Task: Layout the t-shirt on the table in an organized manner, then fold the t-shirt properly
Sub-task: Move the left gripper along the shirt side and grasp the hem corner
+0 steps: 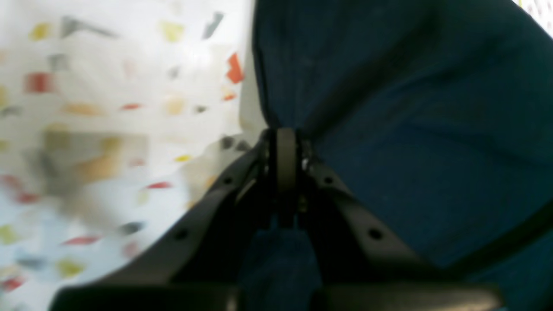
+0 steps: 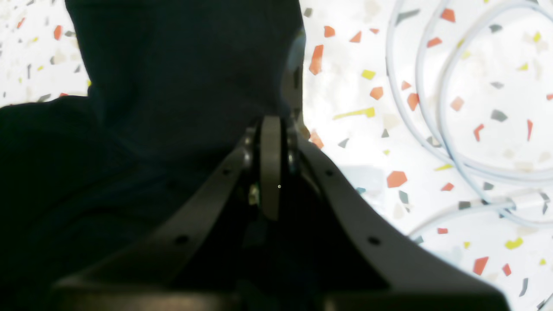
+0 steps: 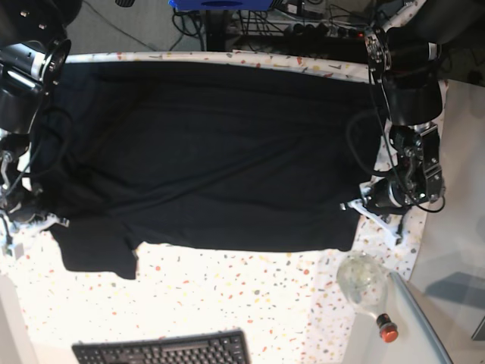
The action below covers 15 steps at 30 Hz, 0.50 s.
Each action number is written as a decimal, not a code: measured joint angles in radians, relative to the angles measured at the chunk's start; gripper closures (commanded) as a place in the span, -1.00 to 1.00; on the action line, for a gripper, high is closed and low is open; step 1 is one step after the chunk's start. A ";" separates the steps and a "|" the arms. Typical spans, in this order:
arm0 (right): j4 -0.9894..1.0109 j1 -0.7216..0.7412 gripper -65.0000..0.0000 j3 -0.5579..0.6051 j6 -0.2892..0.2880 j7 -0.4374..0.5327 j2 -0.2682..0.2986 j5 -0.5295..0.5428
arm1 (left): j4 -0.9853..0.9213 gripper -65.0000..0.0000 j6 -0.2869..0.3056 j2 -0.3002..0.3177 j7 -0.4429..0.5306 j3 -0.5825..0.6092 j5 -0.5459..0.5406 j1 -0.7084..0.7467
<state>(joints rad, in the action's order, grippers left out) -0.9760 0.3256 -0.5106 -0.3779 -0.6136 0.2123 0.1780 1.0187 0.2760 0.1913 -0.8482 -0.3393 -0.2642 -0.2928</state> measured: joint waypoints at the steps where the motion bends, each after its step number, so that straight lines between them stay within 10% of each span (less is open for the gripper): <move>1: 0.000 0.000 1.00 0.000 0.000 0.000 0.000 0.000 | 0.070 1.00 -0.023 -0.001 -0.029 -0.002 -0.001 0.024; 15: 0.000 0.000 1.00 0.003 0.000 0.000 0.000 0.002 | 0.377 1.00 -0.076 -0.023 -0.200 -0.001 -0.002 0.241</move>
<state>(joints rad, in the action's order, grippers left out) -0.9760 0.3260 -0.5079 -0.3775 -0.6140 0.2123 0.1795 1.3960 0.2005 0.1688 -1.0481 -0.3401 -0.2657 -0.0521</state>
